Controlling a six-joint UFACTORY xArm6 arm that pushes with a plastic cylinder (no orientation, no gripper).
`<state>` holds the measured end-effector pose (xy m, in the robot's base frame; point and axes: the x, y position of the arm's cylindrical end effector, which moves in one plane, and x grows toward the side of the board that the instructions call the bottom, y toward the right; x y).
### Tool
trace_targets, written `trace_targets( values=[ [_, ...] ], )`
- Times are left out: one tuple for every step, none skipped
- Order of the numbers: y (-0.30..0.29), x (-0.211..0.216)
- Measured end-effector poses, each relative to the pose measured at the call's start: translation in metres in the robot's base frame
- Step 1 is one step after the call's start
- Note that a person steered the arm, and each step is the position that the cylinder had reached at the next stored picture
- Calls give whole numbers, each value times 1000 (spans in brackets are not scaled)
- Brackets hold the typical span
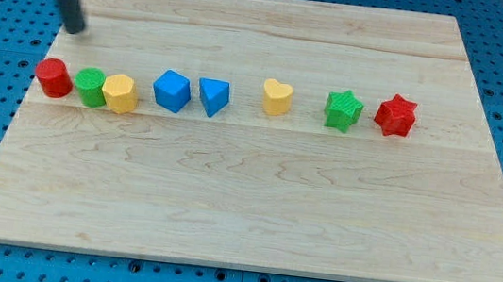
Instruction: Slightly touch the yellow hexagon and green circle up
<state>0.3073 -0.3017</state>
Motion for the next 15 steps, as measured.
trace_targets(
  values=[
    [-3, 86],
    [-3, 180],
    [28, 198],
    [68, 171],
    [95, 162],
    [128, 157],
    [127, 146],
    [127, 146],
    [104, 146],
    [83, 144],
    [83, 142],
    [83, 137],
    [86, 136],
    [95, 136],
    [98, 136]
  ],
)
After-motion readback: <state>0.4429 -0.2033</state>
